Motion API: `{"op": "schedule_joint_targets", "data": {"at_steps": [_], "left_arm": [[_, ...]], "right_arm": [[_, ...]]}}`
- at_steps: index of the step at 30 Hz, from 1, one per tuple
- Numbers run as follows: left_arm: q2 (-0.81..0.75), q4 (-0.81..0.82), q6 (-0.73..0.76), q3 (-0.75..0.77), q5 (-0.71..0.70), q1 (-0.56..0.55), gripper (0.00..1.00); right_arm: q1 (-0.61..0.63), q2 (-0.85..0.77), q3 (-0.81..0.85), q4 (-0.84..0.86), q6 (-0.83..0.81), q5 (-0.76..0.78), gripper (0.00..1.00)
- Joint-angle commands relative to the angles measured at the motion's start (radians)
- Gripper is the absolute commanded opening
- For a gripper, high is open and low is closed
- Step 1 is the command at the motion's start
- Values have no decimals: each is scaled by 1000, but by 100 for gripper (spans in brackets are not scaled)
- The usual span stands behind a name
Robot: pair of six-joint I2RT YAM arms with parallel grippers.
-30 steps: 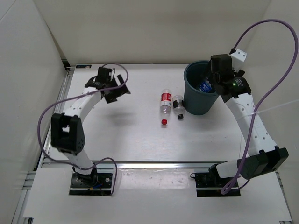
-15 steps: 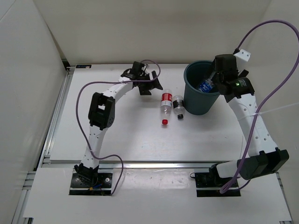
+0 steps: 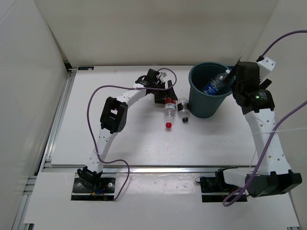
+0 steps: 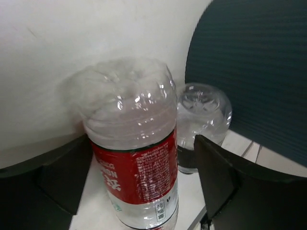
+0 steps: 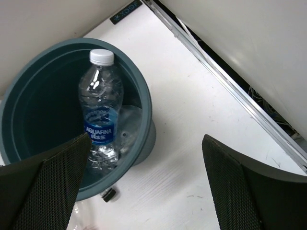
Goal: Put the plastic bottles in the bin
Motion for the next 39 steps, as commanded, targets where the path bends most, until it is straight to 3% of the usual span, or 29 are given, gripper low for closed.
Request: {"op": "schedule_joint_targets", "data": {"at_steps": [1, 6, 10, 15, 19, 23, 26, 32, 36, 39], "left_arm": [[-39, 0, 28, -22, 71, -19, 92], [-39, 0, 28, -32, 106, -19, 63], [-129, 0, 5, -66, 50, 39, 54], [-201, 0, 5, 110, -50, 104, 51], [-178, 41, -43, 424, -67, 127, 49], [-260, 239, -141, 367, -82, 151, 44], [-270, 330, -154, 411, -124, 142, 40], [-274, 495, -134, 383, -228, 93, 40], [-251, 581, -134, 383, -288, 58, 48], [-220, 618, -160, 393, -299, 4, 48]], "right_arm": [[-19, -29, -13, -13, -18, 9, 100], [-38, -51, -44, -13, -18, 0, 100], [-48, -60, -67, -13, 4, -10, 100], [-67, -69, -90, -13, 63, -30, 100], [-87, -69, -100, -23, 97, -57, 100], [-87, -69, -100, -23, 97, -67, 100], [-87, -78, -100, -23, 87, -77, 100], [-87, -122, -80, -43, 77, -166, 100], [-87, -178, -70, -62, 56, -209, 100], [-87, -230, -79, -63, 45, -221, 100]]}}
